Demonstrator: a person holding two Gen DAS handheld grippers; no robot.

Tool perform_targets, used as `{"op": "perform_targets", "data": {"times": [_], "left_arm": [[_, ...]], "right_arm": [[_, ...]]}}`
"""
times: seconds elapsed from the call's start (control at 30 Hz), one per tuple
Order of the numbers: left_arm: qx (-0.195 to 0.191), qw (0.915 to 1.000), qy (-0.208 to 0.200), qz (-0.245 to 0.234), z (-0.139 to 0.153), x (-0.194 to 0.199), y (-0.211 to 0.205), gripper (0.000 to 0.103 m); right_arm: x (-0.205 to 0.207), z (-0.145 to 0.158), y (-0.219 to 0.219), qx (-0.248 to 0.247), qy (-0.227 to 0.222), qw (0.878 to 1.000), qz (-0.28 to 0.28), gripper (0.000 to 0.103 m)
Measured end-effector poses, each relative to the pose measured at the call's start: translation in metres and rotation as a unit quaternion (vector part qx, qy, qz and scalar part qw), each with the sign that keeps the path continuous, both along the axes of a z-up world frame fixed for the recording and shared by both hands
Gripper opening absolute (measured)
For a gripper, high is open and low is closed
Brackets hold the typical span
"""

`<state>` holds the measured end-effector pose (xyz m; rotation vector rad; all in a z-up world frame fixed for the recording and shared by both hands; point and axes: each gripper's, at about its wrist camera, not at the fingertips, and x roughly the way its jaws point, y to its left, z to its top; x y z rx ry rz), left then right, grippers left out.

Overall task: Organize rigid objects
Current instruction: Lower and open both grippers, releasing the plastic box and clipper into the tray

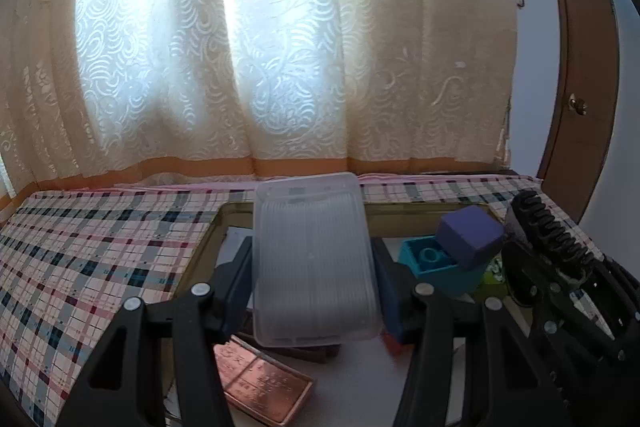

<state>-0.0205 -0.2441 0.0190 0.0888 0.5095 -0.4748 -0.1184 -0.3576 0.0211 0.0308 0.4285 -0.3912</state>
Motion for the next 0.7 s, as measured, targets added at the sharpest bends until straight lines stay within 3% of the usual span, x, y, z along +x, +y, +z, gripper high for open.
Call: {"op": "perform_targets", "data": {"times": [0.43, 0.7], "left_arm": [[0.021, 0.9994, 0.026, 0.008, -0.011, 0.014, -0.001, 0.054], [0.027, 0.9985, 0.046, 0.011, -0.018, 0.023, 0.001, 0.054]], "right_arm": [[0.037, -0.011, 0.003, 0.05, 0.04, 0.998, 0.024, 0.03], [0.047, -0.014, 0.0, 0.068, 0.042, 0.996, 0.027, 0.03]]}}
